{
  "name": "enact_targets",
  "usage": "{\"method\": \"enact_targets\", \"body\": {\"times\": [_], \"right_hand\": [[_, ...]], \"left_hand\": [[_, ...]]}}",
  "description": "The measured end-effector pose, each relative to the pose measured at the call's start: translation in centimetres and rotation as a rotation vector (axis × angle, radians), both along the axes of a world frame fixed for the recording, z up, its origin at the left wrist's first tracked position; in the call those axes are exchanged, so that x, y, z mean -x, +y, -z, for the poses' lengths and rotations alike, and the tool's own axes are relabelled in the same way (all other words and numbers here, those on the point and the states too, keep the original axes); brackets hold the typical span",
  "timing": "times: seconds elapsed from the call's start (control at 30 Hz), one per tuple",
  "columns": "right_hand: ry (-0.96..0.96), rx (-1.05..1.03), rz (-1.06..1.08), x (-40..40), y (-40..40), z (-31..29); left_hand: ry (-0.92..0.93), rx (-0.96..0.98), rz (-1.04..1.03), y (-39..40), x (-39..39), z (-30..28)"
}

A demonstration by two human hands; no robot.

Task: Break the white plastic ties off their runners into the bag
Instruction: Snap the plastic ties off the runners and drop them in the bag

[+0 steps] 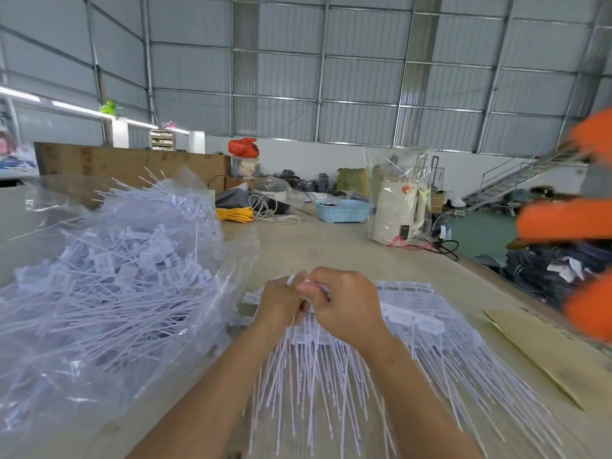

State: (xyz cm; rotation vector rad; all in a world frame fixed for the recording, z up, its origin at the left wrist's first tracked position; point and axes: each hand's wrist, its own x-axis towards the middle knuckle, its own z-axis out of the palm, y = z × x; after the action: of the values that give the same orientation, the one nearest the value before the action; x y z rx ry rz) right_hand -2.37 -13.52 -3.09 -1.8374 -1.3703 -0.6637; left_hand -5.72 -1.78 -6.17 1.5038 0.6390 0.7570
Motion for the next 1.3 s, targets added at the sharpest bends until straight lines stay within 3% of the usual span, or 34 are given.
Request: {"method": "enact_targets", "body": {"times": [0.2,0.27,0.37,0.47,0.63,0.83,0.97,1.13,1.3], "right_hand": [[0.319,-0.051,-0.01,-2.0,0.3,0.7],[0.363,-0.069,0.027,-2.5,0.6,1.3],[0.523,-0.134,-0.086,-2.6,0.6,1.4],[0.555,-0.137,-0.108,-2.9,0.8,1.6],[0.746,-0.052,-0.13,-3.4,0.8,2.2],[1.051,-0.043,-0.189,-4.1,-0.4,2.0],[0.93,0.25,-0.249,-3.8,-1.2,2.1],[0.838,0.233,-0.232,-3.6,-0.8,2.1],[0.598,0.265,0.012,-3.4,-0.2,2.1]], "left_hand": [[-0.073,0.184,0.418,-2.2,0.2,0.3],[-0.084,0.266,0.469,-2.3,-0.3,0.1],[-0.111,0.343,0.399,-2.6,-1.7,-0.2],[-0.241,0.478,0.599,-2.5,-1.6,0.8],[-0.123,0.204,0.631,-1.8,-0.6,1.8],[-0.135,0.154,0.426,-0.7,-0.1,2.0],[-0.17,0.121,0.377,-0.3,0.1,1.7],[-0.105,0.107,0.422,-0.6,0.4,1.4],[-0.041,0.035,0.302,-1.3,0.2,1.0]]}}
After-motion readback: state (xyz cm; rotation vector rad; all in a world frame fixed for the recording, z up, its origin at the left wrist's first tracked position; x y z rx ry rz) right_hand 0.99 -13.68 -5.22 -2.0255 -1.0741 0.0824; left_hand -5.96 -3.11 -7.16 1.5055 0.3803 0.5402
